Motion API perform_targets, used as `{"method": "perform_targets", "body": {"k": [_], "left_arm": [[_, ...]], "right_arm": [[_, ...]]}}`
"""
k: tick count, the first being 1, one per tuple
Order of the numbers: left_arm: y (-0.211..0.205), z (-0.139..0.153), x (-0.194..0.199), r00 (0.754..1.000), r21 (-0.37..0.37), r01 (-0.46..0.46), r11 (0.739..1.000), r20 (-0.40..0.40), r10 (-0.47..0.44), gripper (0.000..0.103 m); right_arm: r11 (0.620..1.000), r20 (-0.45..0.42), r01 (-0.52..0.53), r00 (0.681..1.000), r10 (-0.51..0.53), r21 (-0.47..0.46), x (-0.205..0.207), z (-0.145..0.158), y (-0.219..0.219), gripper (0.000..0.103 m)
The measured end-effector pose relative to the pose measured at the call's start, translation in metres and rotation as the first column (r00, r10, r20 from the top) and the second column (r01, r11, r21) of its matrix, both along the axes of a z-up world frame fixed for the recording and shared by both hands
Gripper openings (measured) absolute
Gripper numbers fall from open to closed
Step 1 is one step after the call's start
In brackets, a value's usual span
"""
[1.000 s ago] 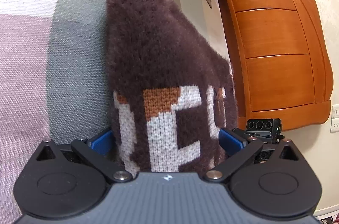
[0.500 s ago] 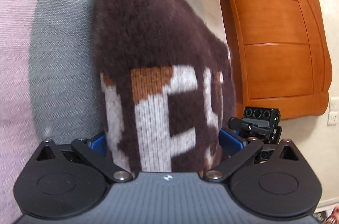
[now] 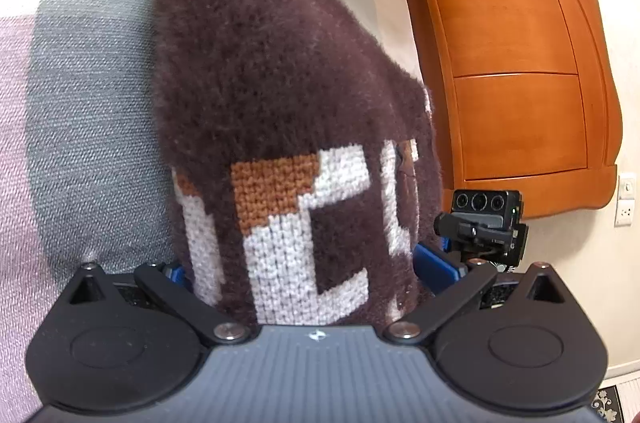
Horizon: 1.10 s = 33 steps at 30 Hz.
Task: Fold clothes
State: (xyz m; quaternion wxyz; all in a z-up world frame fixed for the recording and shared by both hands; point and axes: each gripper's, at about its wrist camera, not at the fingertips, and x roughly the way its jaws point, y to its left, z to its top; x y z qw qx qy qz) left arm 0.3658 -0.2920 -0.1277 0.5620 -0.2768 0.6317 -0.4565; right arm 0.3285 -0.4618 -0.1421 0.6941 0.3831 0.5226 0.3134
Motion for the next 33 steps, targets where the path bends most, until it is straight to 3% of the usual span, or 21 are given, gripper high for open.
{"method": "perform_targets", "body": {"k": [4,9,14,19,25,33], "left_arm": [[-0.005,0.0,0.005,1.0,-0.002,0.004,1.0,0.004,-0.004,0.102],[0.006,0.001,-0.019,0.999,-0.021,0.018,1.0,0.04,-0.018,0.102],[-0.027,0.003,-0.007,1.0,0.012,0.016,1.0,-0.001,-0.016,0.102],[-0.037,0.004,-0.017,0.999,-0.029,0.005,1.0,0.036,-0.004,0.102],[-0.059,0.008,-0.031,0.999,-0.008,-0.032,0.999,0.041,0.032,0.102],[-0.086,0.021,-0.038,0.997,0.012,-0.079,0.997,0.003,0.079,0.101]], "right_arm": [[1.0,-0.01,0.022,1.0,-0.022,-0.005,-0.001,0.0,0.003,0.103],[1.0,0.003,-0.005,1.0,0.005,-0.011,-0.011,0.0,0.009,0.103],[1.0,-0.022,-0.003,1.0,0.003,0.009,-0.002,-0.002,0.01,0.103],[1.0,0.018,-0.02,1.0,0.02,0.01,-0.006,-0.002,0.011,0.103],[1.0,0.03,-0.02,0.999,0.019,0.013,-0.006,-0.001,0.011,0.103],[0.995,0.003,0.016,1.0,-0.016,0.098,-0.003,-0.005,0.0,0.103]]}}
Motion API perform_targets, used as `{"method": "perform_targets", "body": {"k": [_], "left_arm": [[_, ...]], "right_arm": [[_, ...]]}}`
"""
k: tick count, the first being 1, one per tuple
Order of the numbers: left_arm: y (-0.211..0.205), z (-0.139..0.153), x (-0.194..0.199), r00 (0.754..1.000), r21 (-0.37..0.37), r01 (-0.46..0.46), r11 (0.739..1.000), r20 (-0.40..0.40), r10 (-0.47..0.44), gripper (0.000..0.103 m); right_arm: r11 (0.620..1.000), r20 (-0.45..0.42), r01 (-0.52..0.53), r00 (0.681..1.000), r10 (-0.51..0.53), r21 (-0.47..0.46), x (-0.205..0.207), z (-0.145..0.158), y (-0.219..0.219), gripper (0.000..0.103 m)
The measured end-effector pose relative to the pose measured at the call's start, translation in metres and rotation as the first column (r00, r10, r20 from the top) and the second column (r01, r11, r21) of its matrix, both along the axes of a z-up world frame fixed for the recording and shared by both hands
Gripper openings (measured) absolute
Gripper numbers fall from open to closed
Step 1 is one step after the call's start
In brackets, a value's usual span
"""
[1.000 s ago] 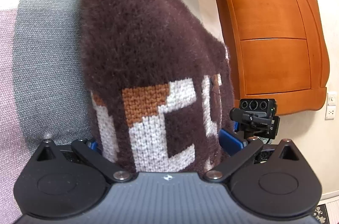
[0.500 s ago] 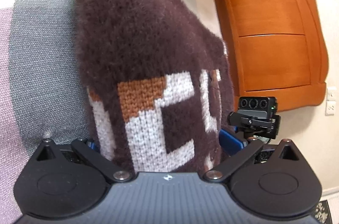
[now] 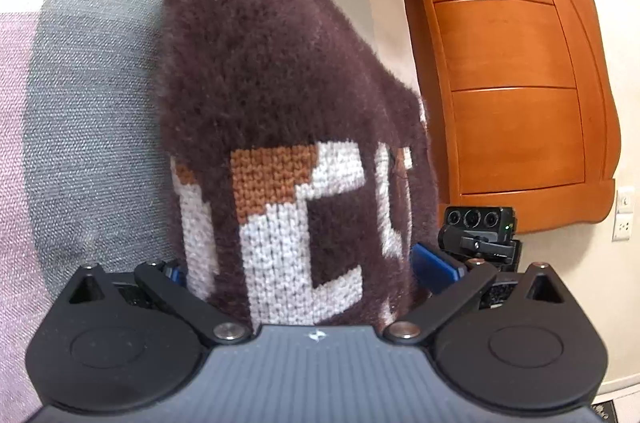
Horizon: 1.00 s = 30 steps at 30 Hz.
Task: Fold clothes
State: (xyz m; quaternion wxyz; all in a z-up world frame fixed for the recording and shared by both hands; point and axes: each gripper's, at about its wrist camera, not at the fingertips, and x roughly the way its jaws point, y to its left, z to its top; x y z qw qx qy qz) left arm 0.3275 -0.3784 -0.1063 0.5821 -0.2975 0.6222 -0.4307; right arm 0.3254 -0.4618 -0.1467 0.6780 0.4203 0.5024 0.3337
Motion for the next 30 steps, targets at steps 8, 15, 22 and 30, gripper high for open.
{"method": "perform_targets", "body": {"k": [8,15,22,30], "left_arm": [[-0.017,0.014,-0.005,1.0,-0.03,-0.021,0.999,-0.012,0.02,0.101],[-0.034,0.011,-0.001,1.0,-0.076,-0.009,0.997,-0.016,0.008,0.101],[-0.046,0.002,0.01,0.999,-0.099,0.024,0.995,-0.036,-0.028,0.101],[-0.049,0.004,0.011,0.996,-0.111,0.073,0.991,-0.037,-0.078,0.101]], "right_arm": [[1.0,0.006,-0.001,1.0,0.001,-0.022,0.004,0.015,-0.001,0.103],[0.998,0.028,0.013,1.0,-0.011,-0.066,0.004,0.035,-0.022,0.103],[0.995,0.003,0.049,0.999,-0.049,-0.086,0.005,0.041,-0.054,0.103],[0.988,-0.019,0.084,0.996,-0.088,-0.127,0.009,0.047,-0.093,0.103]]}}
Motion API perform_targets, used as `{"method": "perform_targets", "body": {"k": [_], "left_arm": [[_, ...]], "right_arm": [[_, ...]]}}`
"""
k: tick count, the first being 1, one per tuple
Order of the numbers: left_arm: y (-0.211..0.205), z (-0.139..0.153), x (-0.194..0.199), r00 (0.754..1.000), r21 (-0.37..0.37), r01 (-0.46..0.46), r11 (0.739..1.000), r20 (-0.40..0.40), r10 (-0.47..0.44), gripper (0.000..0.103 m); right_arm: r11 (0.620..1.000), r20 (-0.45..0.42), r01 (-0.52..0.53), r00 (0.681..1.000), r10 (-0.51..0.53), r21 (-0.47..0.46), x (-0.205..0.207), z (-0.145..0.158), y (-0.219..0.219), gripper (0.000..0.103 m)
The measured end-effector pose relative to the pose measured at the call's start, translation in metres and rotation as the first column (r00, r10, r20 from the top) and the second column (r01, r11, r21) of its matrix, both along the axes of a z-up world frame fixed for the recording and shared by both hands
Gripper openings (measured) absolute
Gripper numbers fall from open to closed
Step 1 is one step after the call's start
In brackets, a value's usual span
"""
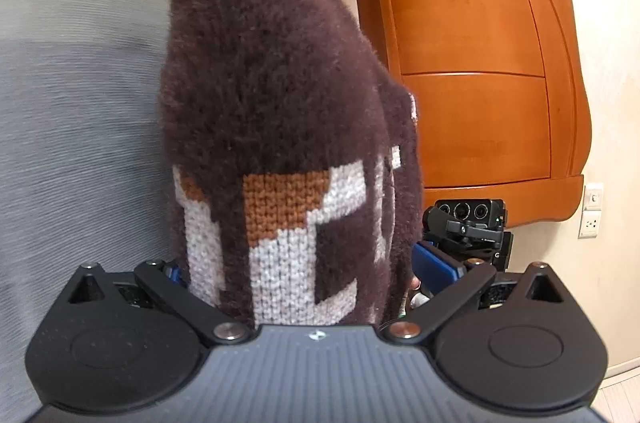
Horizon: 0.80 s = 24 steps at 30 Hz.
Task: Fold clothes
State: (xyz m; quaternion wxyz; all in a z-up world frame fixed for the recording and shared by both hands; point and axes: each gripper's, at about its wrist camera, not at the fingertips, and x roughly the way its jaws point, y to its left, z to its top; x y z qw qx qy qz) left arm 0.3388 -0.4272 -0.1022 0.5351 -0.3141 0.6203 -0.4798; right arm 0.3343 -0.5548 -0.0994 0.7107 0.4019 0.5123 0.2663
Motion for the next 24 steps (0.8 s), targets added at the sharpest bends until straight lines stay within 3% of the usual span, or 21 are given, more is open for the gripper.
{"method": "perform_targets", "body": {"k": [11,24], "left_arm": [[-0.024,-0.012,-0.003,0.998,-0.016,0.054,0.998,-0.034,-0.054,0.101],[-0.072,-0.023,-0.007,0.995,-0.077,0.071,0.995,-0.065,-0.076,0.101]], "right_arm": [[0.995,-0.047,0.08,0.995,-0.083,-0.064,0.016,0.011,-0.066,0.103],[0.976,-0.042,0.177,0.982,-0.183,-0.124,0.048,0.018,-0.15,0.103]]}}
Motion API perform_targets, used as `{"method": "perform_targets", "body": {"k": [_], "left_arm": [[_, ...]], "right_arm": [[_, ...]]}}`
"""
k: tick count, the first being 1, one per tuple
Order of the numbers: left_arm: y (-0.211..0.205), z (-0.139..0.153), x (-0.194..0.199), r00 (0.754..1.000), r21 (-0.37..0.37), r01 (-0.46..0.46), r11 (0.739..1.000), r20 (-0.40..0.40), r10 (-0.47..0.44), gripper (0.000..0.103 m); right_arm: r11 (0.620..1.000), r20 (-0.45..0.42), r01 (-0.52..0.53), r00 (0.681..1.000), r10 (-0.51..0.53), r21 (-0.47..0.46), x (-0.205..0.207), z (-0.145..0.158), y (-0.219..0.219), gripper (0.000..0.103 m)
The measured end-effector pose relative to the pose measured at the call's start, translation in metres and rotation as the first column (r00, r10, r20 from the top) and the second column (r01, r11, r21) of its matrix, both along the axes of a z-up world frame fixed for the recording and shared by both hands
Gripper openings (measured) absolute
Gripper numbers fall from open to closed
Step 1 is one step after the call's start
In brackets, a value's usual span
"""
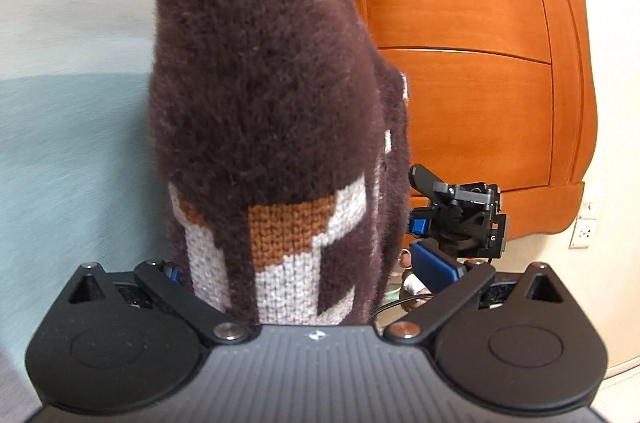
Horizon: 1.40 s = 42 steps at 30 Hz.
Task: Fold clothes
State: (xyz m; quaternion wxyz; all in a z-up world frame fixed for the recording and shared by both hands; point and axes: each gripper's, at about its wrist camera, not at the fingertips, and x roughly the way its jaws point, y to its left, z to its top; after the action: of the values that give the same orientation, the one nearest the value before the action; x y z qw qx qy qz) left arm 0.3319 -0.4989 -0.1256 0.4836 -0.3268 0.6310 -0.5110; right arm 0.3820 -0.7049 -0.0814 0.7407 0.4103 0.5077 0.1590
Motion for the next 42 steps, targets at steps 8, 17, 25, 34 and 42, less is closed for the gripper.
{"method": "perform_targets", "body": {"k": [8,17,25,34,42], "left_arm": [[-0.018,-0.01,-0.002,1.0,-0.028,0.02,0.999,-0.008,-0.021,0.101],[-0.009,-0.036,-0.002,0.999,-0.028,-0.01,1.0,-0.047,0.009,0.101],[0.006,-0.038,0.003,1.0,-0.029,-0.002,1.0,-0.027,0.002,0.101],[0.11,0.003,0.016,0.964,0.076,0.036,0.996,0.259,-0.054,0.102],[0.19,0.029,-0.007,0.9,0.174,-0.005,0.985,0.43,-0.071,0.102]], "right_arm": [[0.995,-0.025,0.059,0.998,-0.061,-0.078,0.029,0.0,-0.037,0.103],[0.99,-0.03,0.097,0.995,-0.1,-0.107,0.047,-0.014,-0.058,0.103],[0.979,0.011,0.155,0.988,-0.155,-0.134,0.044,-0.013,-0.065,0.103],[0.901,0.334,0.2,0.94,-0.066,-0.384,-0.013,0.06,-0.031,0.103],[0.656,0.365,0.157,0.911,0.192,-0.738,-0.031,0.01,0.055,0.103]]}}
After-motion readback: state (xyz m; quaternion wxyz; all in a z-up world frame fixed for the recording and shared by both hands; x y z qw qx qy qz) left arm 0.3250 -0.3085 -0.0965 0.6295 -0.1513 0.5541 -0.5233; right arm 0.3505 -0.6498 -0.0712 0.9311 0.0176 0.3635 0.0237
